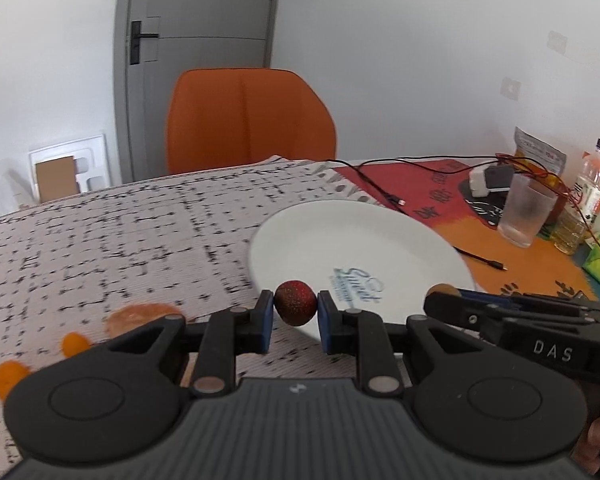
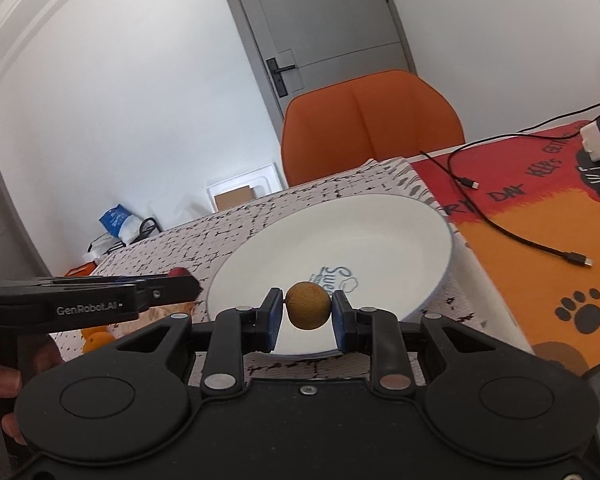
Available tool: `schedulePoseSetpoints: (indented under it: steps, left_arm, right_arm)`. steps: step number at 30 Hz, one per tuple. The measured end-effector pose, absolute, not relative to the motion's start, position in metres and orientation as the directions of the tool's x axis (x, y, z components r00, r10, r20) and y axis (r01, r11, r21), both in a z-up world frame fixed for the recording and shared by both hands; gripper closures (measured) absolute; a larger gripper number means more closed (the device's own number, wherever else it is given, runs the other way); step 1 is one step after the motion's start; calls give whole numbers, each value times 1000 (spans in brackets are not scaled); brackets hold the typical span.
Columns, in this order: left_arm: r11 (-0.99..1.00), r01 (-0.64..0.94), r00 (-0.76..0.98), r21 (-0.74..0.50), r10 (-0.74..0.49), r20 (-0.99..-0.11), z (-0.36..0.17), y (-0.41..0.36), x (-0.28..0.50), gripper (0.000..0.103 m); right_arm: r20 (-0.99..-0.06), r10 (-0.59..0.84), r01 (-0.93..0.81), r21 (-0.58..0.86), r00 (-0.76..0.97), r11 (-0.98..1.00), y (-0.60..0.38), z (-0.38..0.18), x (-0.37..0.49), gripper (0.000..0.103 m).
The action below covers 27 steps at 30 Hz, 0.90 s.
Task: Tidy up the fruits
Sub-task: 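Open the right tool over the white bowl while the left tool releases the plum there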
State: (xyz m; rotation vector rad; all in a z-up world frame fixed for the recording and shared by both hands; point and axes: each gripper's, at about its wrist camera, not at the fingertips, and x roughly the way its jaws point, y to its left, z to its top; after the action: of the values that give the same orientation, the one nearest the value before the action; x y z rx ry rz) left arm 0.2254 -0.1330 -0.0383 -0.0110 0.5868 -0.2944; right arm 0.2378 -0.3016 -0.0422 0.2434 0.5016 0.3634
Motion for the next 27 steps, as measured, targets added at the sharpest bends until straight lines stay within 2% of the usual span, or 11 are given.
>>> schedulePoseSetpoints:
  steps: [5,7,16,20,23,25,26,27]
  left_arm:
    - [949,305,784,-86,-301,-543,-40,-149,232,81]
    - [946,314,779,-85,-308,-546,-41,-154,235,81]
    - [945,312,774,-100,-314,-549,-42,-164,243,81]
    - [948,299,780,-112,-310,-544,-40,-159,238,77]
    - [953,284,785,-109,-296,-544,-39,-151,233,77]
    - [956,270,789,-111,-286,-544,-38,-144,228,76]
    - [959,263,792,-110,-279,-544,-38,-141,226,74]
    - [963,249,795,-105,-265,-546,-37,-138,224,66]
  right_arm:
    - [-411,380,-249,337,828,908,-313,-45,237,77]
    - [-410,371,-238,339,833,910,-316,-45,237,73]
    - [-395,330,-206,323,857,924,-327,-37,226,72]
    - [-409,313,-186,321,857,929,-330,-37,222,71]
    - [-415,309,-180,322,856,930,-328,-38,221,65]
    - [-413,307,-181,316,857,931,-325,-37,220,57]
    - [-412,306,-182,313,858,932,-323,-37,220,55]
    - [-412,306,-183,312,858,932,-321,-36,219,52]
